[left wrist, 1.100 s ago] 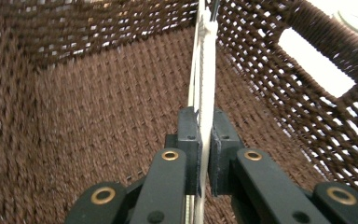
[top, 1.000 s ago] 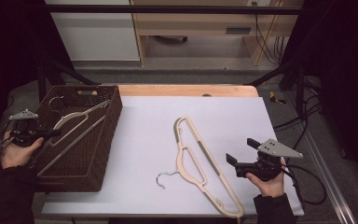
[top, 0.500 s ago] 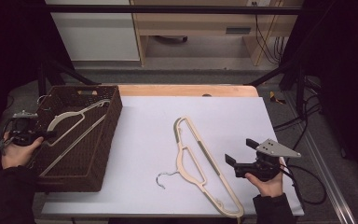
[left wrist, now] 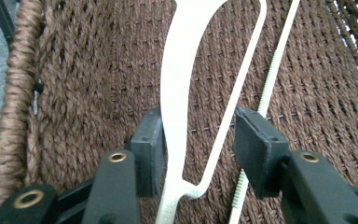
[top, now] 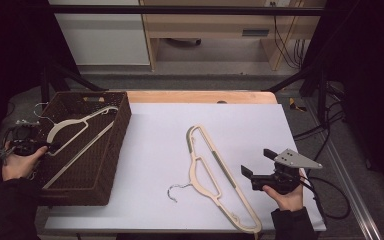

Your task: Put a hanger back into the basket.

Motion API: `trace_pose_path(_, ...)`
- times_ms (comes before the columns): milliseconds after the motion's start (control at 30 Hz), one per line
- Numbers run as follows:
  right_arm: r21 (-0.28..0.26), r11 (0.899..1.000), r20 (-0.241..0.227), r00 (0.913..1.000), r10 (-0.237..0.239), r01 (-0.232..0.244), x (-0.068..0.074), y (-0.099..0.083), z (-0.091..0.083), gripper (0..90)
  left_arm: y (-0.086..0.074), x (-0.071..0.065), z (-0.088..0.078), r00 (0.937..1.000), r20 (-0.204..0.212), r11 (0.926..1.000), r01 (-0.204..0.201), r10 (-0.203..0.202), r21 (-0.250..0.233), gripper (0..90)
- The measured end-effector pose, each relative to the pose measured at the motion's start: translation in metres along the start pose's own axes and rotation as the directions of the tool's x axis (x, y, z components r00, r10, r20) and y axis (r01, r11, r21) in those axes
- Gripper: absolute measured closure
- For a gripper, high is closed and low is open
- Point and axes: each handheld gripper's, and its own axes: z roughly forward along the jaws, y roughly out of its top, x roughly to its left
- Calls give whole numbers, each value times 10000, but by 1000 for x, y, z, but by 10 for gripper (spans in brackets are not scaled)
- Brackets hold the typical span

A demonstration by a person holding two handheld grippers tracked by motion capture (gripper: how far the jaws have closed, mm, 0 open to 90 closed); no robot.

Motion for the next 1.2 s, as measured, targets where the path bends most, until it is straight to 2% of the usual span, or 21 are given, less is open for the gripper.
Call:
trace_pose_path(100, 11, 10000, 12, 10000, 2, -2, 0, 0, 1, 44, -1, 0, 4, 9999, -44, 9996, 133, -132, 229, 462)
trace_pose_path(167, 28, 10000, 7, 10000, 21, -21, 1, 0, 1, 45, -1, 0, 5, 9999, -139, 9993, 53, -47, 378, 455)
trace_pose_path(433, -37, 10000, 21, 10000, 39, -38, 0, 0, -1, 44, 0, -5, 1, 9994, -338, 9992, -7, 20, 392, 434)
trace_pose_path(633, -115, 9999, 7, 10000, 69, -69, 0, 1, -4, 45, 4, -13, -23, 9990, -338, 9984, -322, 306, -462, 386)
trace_pose_path(733, -184, 9997, 19, 9999, 156, -156, 1, 2, -5, 45, 7, -21, -40, 9979, -358, 9912, -578, 539, -1193, 359)
trace_pose_path(833, -251, 9996, 7, 9999, 156, -156, 1, 3, -7, 45, 8, -33, -56, 9969, -81, 9740, -785, 786, -2126, 327)
trace_pose_path(900, -301, 9994, -3, 9999, 157, -157, 1, 3, -8, 45, 8, -44, -65, 9954, 75, 9579, -901, 958, -2727, 298)
trace_pose_path(967, -315, 9994, 6, 9999, 159, -159, 1, 3, -9, 44, 8, -55, -72, 9928, 404, 9384, -929, 1126, -3327, 273)
trace_pose_path(1000, -329, 9993, 4, 9999, 163, -163, 1, 3, -9, 44, 8, -60, -76, 9894, 506, 9289, -1096, 1361, -3536, 264)
trace_pose_path(1067, -336, 9993, 9, 9999, 171, -171, 1, 3, -9, 43, 8, -72, -82, 9838, 867, 9131, -1109, 1567, -3924, 247)
trace_pose_path(1200, -395, 9991, -41, 9999, 162, -163, 1, 3, -10, 40, 7, -97, -91, 9701, 1376, 8715, -1117, 1997, -4775, 184)
